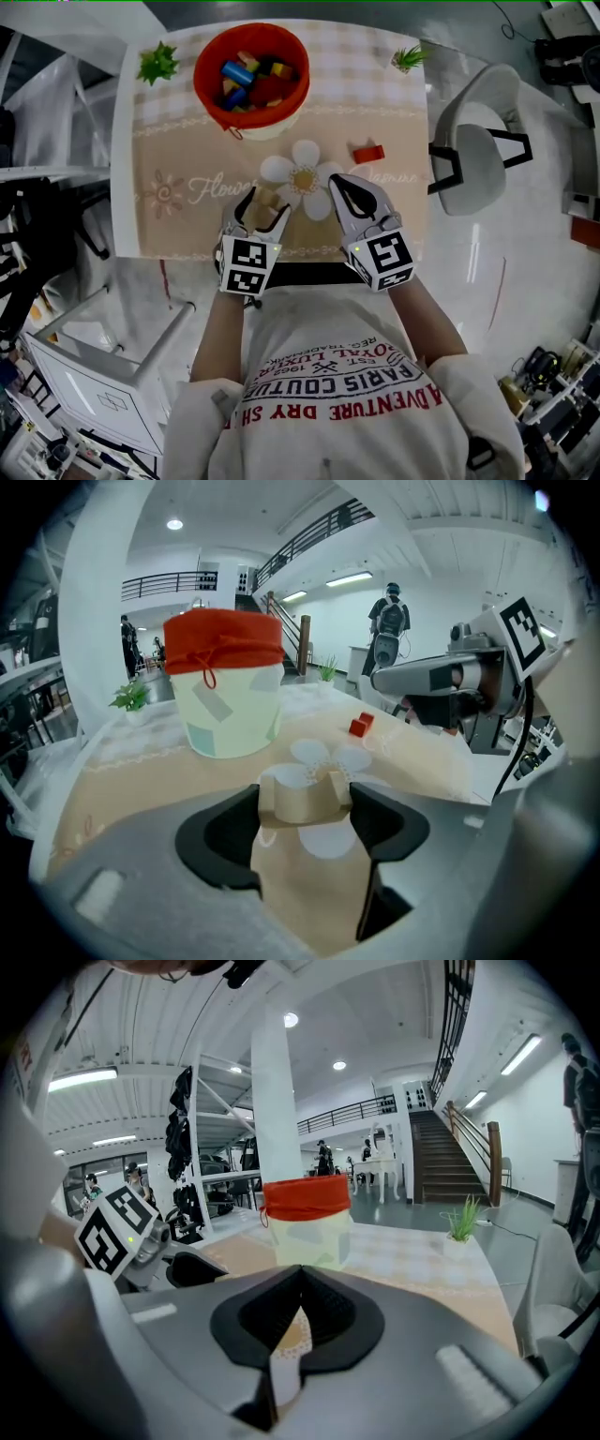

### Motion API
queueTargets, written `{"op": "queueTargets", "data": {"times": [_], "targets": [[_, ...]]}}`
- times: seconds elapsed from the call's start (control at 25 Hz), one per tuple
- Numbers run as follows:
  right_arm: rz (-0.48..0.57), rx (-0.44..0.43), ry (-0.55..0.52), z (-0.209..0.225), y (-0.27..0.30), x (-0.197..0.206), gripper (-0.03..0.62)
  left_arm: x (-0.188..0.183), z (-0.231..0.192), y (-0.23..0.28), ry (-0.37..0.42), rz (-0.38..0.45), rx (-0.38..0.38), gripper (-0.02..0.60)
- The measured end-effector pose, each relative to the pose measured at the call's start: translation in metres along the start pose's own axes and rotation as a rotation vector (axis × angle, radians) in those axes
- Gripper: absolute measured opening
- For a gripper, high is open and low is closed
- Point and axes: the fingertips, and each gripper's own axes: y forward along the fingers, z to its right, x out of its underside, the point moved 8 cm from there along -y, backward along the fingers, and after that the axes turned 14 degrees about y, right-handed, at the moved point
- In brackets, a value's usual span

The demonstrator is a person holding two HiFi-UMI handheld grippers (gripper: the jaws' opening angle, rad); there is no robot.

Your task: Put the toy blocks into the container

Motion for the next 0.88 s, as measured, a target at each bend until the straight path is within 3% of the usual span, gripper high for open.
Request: {"op": "queueTargets", "data": {"times": [0.24, 0.6, 0.88], "targets": [[0.056, -0.002, -0.022, -0.014, 0.004, -0.029, 0.002, -0.038, -0.022, -0.028, 0.037, 0.104, -0.021, 0.311], [0.129, 0.027, -0.06, -0.03, 0.01, -0.07, 0.002, -0.101, -0.067, -0.061, 0.156, 0.247, -0.073, 0.311], [0.187, 0.075, -0.065, -0.028, 0.013, -0.096, 0.002, -0.14, -0.102, -0.06, 0.203, 0.295, -0.07, 0.312]]}}
